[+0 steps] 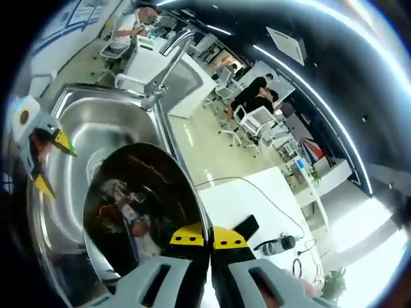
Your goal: Pick up bowl with dirty water move over sink pour dirty water into sink return bowl to place
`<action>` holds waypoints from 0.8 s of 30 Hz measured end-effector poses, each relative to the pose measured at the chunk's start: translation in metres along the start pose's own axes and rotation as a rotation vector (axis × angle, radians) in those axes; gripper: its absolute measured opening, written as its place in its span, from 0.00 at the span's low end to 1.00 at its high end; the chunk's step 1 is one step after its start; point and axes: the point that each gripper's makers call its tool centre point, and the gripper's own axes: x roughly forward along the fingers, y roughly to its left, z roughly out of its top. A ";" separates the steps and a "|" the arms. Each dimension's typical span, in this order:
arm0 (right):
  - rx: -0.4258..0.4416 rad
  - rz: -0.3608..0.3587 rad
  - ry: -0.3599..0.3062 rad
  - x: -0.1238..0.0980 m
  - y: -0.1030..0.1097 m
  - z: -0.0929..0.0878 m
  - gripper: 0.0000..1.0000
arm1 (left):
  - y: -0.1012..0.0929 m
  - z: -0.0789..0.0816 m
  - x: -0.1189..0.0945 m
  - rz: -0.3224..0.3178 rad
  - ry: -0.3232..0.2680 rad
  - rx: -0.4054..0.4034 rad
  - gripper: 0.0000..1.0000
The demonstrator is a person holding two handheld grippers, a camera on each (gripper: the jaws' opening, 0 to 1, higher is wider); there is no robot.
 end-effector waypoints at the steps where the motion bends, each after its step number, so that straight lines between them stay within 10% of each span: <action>1: 0.002 -0.005 0.001 -0.002 -0.003 -0.001 0.00 | 0.000 0.000 0.000 -0.001 -0.001 0.004 0.40; 24: 0.176 0.021 0.064 -0.027 -0.022 -0.053 0.00 | 0.001 0.001 0.000 0.006 -0.001 0.007 0.40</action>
